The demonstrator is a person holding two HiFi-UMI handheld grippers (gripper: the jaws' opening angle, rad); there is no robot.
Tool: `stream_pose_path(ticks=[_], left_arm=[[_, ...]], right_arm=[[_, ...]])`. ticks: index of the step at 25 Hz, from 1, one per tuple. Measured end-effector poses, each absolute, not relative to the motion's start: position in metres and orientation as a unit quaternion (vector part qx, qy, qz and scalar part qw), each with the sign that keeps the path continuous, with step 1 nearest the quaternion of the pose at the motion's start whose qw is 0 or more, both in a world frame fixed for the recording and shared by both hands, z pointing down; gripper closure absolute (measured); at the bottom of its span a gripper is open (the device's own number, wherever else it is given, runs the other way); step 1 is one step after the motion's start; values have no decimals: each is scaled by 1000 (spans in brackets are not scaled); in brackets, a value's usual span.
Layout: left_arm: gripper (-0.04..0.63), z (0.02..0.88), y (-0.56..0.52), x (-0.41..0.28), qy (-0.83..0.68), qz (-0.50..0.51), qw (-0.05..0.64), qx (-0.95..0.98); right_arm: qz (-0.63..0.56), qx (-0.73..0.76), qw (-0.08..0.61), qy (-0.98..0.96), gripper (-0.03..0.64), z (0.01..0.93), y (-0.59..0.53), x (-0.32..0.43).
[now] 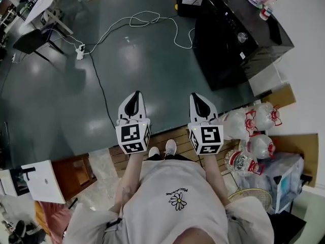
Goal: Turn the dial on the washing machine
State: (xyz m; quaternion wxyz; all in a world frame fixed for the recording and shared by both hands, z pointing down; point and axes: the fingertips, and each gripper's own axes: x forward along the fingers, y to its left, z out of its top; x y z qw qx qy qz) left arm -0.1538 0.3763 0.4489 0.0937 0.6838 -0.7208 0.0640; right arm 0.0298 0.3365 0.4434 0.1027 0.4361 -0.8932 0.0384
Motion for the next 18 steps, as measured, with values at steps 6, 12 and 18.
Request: stream_pose_path(ticks=[6, 12, 18], left_arm=[[597, 457, 369, -133, -721, 72, 104, 681], [597, 459, 341, -126, -718, 76, 102, 684], [597, 463, 291, -125, -707, 89, 90, 696]], right_arm=[[54, 429, 109, -895, 614, 462, 321, 47], [63, 444, 109, -887, 614, 468, 298, 59], [106, 463, 99, -874, 614, 486, 258, 70]])
